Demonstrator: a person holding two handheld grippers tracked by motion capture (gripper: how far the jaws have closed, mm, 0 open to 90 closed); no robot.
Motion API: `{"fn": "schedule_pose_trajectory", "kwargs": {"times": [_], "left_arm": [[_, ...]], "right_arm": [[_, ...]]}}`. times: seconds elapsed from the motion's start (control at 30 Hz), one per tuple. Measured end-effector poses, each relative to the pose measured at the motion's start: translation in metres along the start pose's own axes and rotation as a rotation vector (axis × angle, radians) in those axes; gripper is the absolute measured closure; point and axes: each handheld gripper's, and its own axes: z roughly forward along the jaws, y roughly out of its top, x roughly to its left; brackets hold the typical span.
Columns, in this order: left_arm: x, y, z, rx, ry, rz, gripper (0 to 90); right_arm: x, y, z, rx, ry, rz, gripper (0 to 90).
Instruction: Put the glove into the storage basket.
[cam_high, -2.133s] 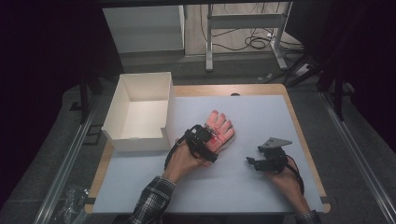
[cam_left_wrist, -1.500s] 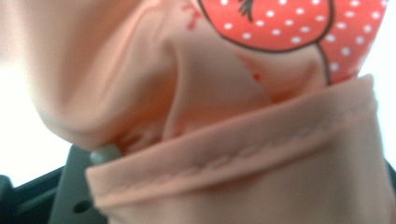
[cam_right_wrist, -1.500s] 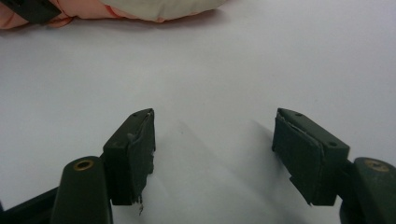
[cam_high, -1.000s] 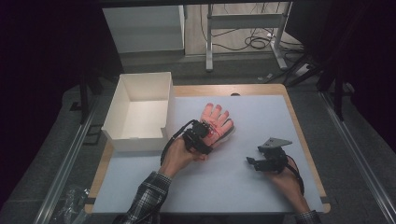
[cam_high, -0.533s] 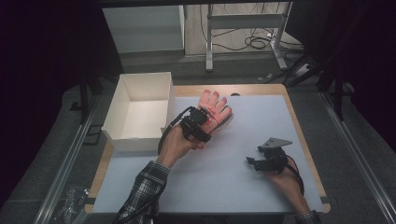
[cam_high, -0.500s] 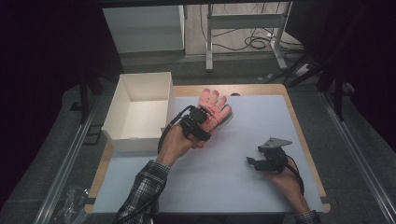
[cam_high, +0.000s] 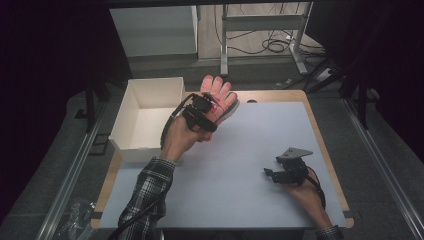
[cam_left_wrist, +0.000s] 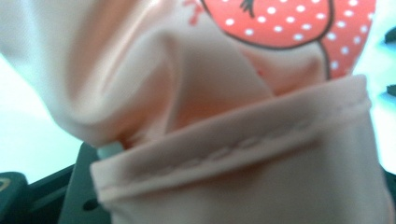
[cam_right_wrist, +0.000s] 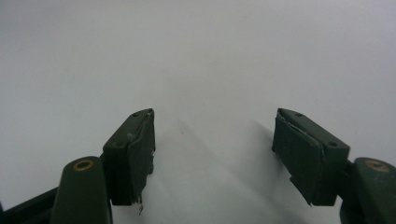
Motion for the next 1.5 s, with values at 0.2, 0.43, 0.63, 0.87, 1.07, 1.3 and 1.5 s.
{"fn": "schedule_pose_trajectory", "kwargs": {"times": [0.2,0.43,0.63,0.87,1.07,1.3,1.5], "left_arm": [[0.019,0.001,-0.019,-0.024,0.040,-0.046,40.2],[0.038,-0.003,-0.035,-0.035,0.085,-0.094,40.1],[0.064,-0.017,-0.047,-0.042,0.136,-0.162,39.9],[0.087,-0.034,-0.056,-0.044,0.172,-0.226,39.7],[0.107,-0.057,-0.056,-0.033,0.201,-0.294,39.4],[0.118,-0.077,-0.044,-0.013,0.206,-0.335,39.2],[0.127,-0.089,-0.021,0.016,0.209,-0.365,38.7]], "right_arm": [[0.000,0.000,0.000,0.000,0.000,0.000,30.2],[0.000,0.000,0.000,0.000,0.000,0.001,30.1],[0.000,0.000,0.000,-0.001,0.000,0.001,30.1],[0.000,0.000,0.000,-0.002,-0.003,-0.002,30.1],[0.000,0.000,0.000,-0.002,-0.002,-0.002,30.1],[0.000,0.000,0.000,-0.002,-0.003,-0.002,30.1],[0.000,0.000,0.000,-0.002,-0.003,-0.002,30.1]]}}
